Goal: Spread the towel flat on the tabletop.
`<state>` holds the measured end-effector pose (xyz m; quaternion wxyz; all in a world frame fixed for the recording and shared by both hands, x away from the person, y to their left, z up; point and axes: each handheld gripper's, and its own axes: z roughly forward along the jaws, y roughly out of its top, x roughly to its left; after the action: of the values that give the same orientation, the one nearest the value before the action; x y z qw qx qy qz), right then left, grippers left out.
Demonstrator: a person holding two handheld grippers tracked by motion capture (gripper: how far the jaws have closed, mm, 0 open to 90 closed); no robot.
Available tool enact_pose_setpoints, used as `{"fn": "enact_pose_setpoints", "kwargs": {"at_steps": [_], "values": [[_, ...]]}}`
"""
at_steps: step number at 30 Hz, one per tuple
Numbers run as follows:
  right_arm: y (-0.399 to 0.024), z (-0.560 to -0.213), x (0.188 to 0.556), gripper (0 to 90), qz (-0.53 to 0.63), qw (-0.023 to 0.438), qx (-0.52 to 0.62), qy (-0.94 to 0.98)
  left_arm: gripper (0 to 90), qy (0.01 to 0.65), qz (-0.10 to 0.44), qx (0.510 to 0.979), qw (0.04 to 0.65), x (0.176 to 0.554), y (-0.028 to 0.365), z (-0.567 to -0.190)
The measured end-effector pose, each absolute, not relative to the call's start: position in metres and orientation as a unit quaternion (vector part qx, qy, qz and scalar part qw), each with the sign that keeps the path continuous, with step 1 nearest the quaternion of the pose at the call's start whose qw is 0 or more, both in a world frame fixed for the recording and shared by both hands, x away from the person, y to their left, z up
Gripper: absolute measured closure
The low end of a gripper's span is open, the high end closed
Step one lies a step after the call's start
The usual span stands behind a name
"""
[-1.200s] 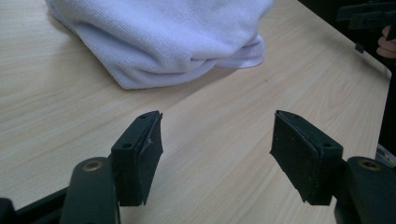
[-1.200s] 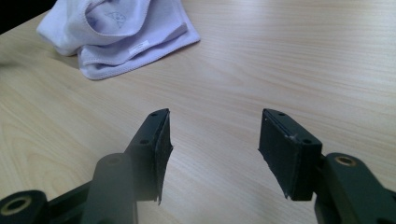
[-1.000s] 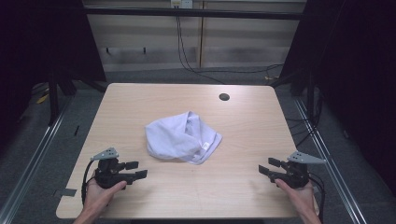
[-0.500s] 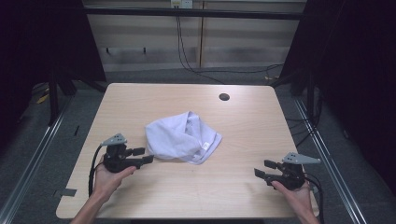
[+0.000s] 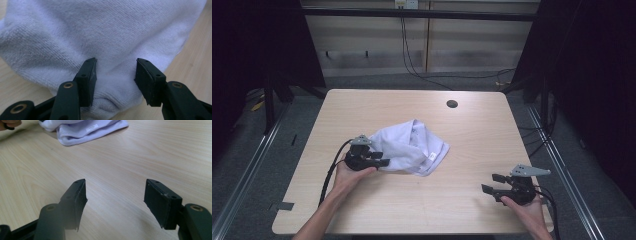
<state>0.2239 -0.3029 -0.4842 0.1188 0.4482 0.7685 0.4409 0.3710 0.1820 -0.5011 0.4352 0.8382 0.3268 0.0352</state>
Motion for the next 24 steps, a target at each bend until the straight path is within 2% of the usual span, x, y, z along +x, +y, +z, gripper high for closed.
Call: {"fn": "enact_pose_setpoints", "kwargs": {"at_steps": [2, 3, 4, 6, 10, 17, 24], "values": [[-0.301, -0.484, 0.223, 33.6, 0.437, 0.121, 0.440, 0.775, 50.1, 0.327, 0.043, 0.838, 0.435, 0.367, 0.180, -0.504], [-0.301, -0.484, 0.223, 33.6, 0.437, 0.121, 0.440, 0.775, 55.0, 0.327, 0.043, 0.838, 0.435, 0.367, 0.180, -0.504], [-0.300, -0.484, 0.223, 33.6, 0.436, 0.121, 0.440, 0.776, 63.6, 0.325, 0.032, 0.843, 0.426, 0.366, 0.178, -0.505], [-0.300, -0.483, 0.221, 33.6, 0.436, 0.120, 0.442, 0.774, 71.8, 0.324, 0.028, 0.846, 0.422, 0.364, 0.175, -0.505], [-0.300, -0.480, 0.214, 34.3, 0.437, 0.123, 0.442, 0.774, 80.1, 0.314, 0.016, 0.849, 0.425, 0.358, 0.176, -0.505], [-0.278, -0.476, 0.201, 36.3, 0.430, 0.117, 0.409, 0.796, 81.6, 0.284, -0.017, 0.861, 0.422, 0.336, 0.175, -0.503], [-0.239, -0.478, 0.222, 41.6, 0.432, 0.085, 0.375, 0.816, 81.6, 0.242, -0.055, 0.876, 0.413, 0.300, 0.164, -0.501]]}}
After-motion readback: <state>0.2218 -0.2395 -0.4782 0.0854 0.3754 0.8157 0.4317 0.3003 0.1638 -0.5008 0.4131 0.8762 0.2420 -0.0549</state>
